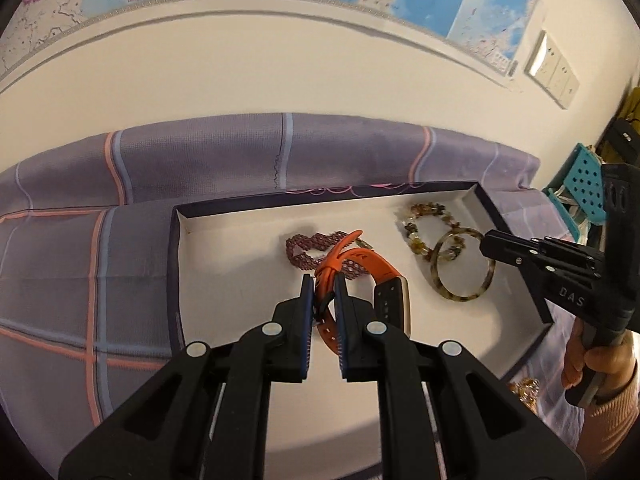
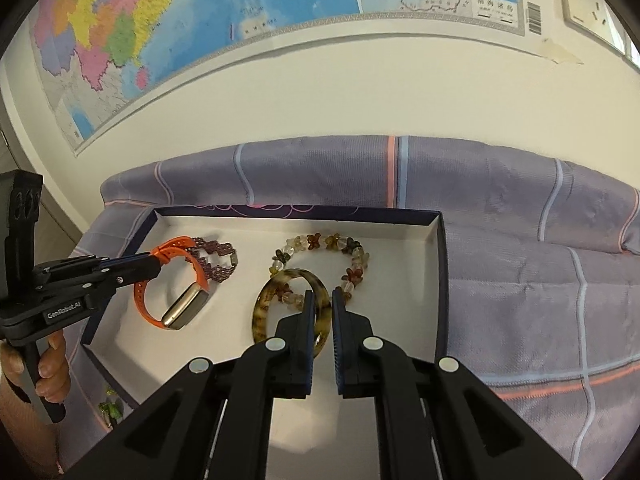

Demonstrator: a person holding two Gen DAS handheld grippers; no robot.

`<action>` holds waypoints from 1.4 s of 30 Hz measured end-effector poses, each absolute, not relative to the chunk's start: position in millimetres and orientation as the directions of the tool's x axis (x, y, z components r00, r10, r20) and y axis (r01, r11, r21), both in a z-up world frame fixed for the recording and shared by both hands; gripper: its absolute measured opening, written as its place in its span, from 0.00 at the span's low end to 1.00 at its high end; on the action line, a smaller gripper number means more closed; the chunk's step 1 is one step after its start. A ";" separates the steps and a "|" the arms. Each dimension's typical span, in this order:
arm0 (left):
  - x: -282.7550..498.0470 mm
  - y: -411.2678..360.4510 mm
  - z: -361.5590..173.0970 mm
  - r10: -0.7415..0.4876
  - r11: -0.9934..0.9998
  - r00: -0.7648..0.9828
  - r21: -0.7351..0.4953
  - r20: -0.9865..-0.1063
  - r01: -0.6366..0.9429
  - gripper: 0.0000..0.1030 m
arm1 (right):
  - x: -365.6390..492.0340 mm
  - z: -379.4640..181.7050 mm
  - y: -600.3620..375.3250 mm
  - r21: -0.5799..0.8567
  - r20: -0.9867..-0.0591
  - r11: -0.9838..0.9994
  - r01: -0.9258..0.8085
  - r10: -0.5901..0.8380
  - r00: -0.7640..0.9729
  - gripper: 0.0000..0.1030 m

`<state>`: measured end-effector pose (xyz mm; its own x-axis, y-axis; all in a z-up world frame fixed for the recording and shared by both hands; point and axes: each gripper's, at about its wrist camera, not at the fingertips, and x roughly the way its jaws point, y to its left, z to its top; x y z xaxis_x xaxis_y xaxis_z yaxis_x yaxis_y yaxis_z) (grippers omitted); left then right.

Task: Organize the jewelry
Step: 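Carry the bangle and watch into the tray and open both tools, then lift both open tools out of the tray back over the loose jewelry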

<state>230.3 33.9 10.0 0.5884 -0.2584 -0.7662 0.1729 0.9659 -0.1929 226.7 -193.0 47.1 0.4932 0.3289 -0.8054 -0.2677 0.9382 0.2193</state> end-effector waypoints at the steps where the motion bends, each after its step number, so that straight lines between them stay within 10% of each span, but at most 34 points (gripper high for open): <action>1: 233.5 32.7 8.4 -0.251 0.968 0.585 -0.188 -0.771 0.167 0.10 | 227.9 45.6 -192.4 0.217 -0.807 0.939 -0.266 0.326 0.492 0.06; 16: 261.5 23.0 -8.5 -0.197 0.980 0.542 -0.162 -0.817 0.113 0.12 | 241.2 29.9 -184.4 0.189 -0.826 0.956 -0.225 0.279 0.489 0.06; 24: 240.0 27.1 5.1 -0.171 0.985 0.614 -0.115 -0.771 0.130 0.38 | 220.1 43.3 -199.5 0.215 -0.790 0.955 -0.204 0.293 0.539 0.25; 28: 211.6 29.8 25.0 -0.161 0.986 0.687 -0.080 -0.709 0.148 0.43 | 190.6 63.4 -203.8 0.232 -0.747 0.941 -0.245 0.333 0.575 0.49; 42: 92.9 53.0 28.8 -0.199 0.978 0.740 -0.081 -0.642 0.193 0.57 | 72.7 76.2 -204.5 0.210 -0.749 0.880 -0.426 0.425 0.509 0.51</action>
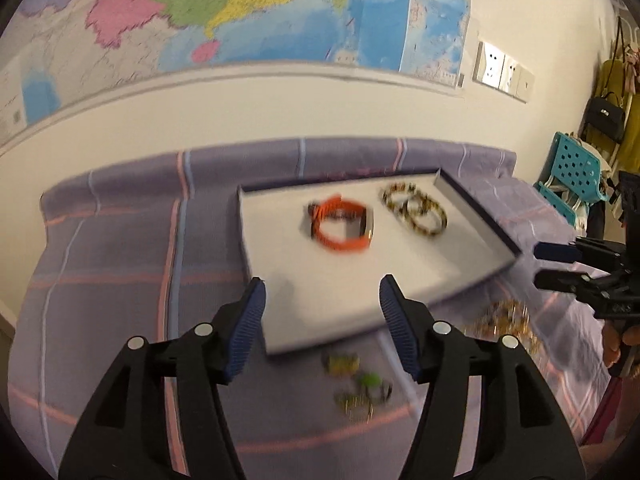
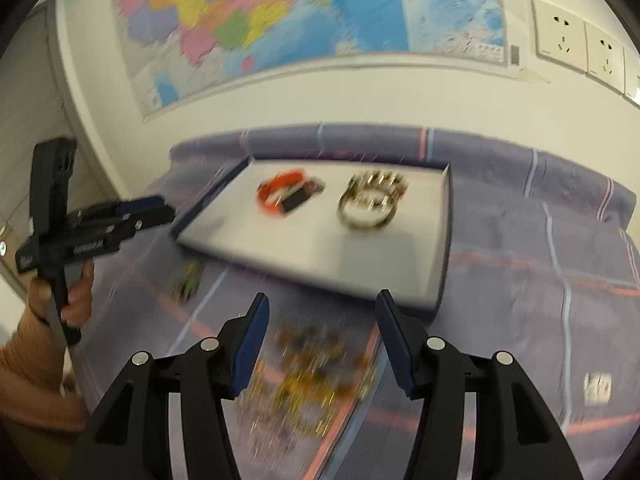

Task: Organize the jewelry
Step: 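Lift both open tools out of the tray back over the loose jewelry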

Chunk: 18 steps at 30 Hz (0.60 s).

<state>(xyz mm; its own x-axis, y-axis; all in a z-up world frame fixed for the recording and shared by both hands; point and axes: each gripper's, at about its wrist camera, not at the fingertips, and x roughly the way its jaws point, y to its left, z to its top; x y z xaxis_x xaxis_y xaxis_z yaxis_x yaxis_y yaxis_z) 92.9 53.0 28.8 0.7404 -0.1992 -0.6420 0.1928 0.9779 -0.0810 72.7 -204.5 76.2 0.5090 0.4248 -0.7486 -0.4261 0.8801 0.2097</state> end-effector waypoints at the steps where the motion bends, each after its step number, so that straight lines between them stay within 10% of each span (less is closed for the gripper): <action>1: 85.0 54.8 24.1 -0.203 0.977 0.734 -0.089 -0.649 0.192 0.57 | 64.2 73.5 -204.5 0.210 -0.753 0.876 -0.434 0.428 0.500 0.51; 18: 25.4 47.3 -19.4 -0.228 0.972 0.671 -0.128 -0.705 0.196 0.58 | -3.7 44.0 -201.6 0.256 -0.790 0.865 -0.432 0.444 0.422 0.51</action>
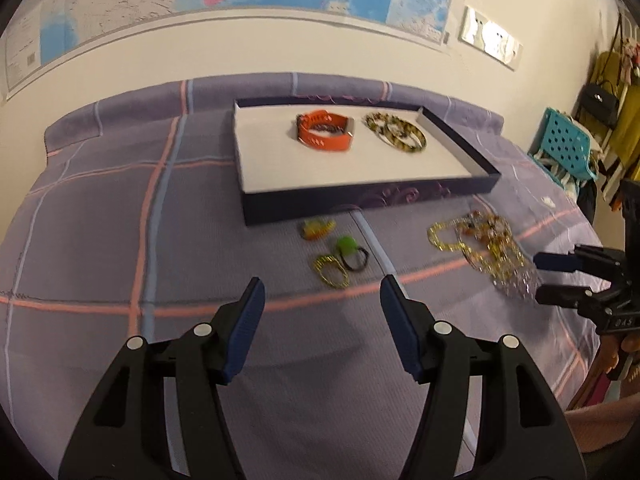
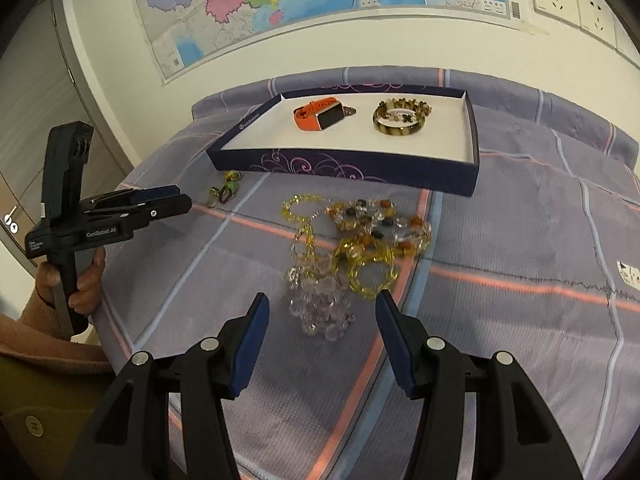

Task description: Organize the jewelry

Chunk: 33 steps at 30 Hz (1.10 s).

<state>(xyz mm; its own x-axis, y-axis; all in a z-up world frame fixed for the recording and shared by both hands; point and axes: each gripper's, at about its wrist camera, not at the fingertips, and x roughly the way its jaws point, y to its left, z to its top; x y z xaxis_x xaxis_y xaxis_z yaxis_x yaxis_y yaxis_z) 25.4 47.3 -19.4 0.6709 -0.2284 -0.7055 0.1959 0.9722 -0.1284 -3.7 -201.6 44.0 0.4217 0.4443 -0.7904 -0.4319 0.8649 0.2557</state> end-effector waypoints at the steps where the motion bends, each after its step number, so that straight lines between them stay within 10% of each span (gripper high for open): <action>1: 24.9 44.7 -20.4 -0.224 0.973 0.669 -0.123 -0.708 0.195 0.58 | -4.5 43.0 -201.2 0.259 -0.790 0.864 -0.431 0.446 0.420 0.51; 10: 26.2 35.1 -19.4 -0.231 0.970 0.667 -0.118 -0.708 0.211 0.63 | -3.4 36.1 -192.2 0.252 -0.793 0.869 -0.426 0.438 0.424 0.51; 20: 29.3 33.8 -21.6 -0.231 0.971 0.658 -0.125 -0.717 0.205 0.63 | -1.2 37.6 -196.0 0.233 -0.790 0.883 -0.408 0.417 0.450 0.14; 33: 41.5 27.1 -24.7 -0.215 0.970 0.639 -0.084 -0.739 0.229 0.63 | 0.8 66.5 -219.9 0.388 -0.697 0.833 -0.395 0.545 0.466 0.13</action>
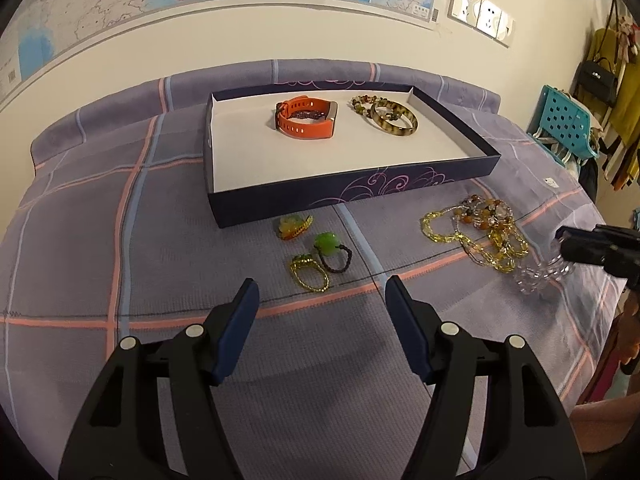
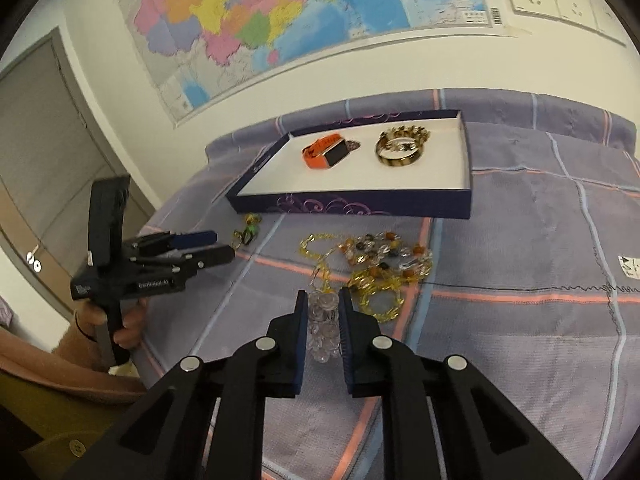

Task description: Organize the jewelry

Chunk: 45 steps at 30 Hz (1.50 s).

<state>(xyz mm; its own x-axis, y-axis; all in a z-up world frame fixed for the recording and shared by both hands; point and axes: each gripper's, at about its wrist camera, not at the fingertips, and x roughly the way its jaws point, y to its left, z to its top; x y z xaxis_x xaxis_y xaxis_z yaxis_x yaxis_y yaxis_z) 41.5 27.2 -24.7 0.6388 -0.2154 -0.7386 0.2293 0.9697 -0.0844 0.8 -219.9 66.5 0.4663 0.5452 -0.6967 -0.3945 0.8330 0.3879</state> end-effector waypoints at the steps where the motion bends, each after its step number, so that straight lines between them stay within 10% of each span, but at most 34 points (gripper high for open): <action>1: 42.8 26.2 -25.0 -0.215 0.969 0.637 -0.081 -0.740 0.233 0.63 | 1.1 66.8 -221.4 0.398 -0.693 0.829 -0.393 0.552 0.464 0.13; 15: 63.8 25.2 -29.8 -0.212 0.967 0.609 -0.075 -0.765 0.243 0.49 | 3.8 46.0 -214.6 0.404 -0.740 0.833 -0.379 0.541 0.400 0.14; 22: 60.1 23.8 -30.5 -0.203 0.966 0.606 -0.055 -0.769 0.254 0.19 | 2.7 37.6 -213.2 0.365 -0.767 0.853 -0.373 0.502 0.399 0.38; 31: 51.6 32.4 -30.2 -0.231 0.966 0.605 -0.104 -0.762 0.238 0.14 | -3.3 34.7 -193.2 0.228 -0.797 0.870 -0.437 0.425 0.429 0.45; 45: 39.1 32.6 -28.1 -0.273 0.958 0.605 -0.153 -0.748 0.243 0.10 | -1.3 43.8 -198.4 0.254 -0.776 0.872 -0.418 0.442 0.451 0.11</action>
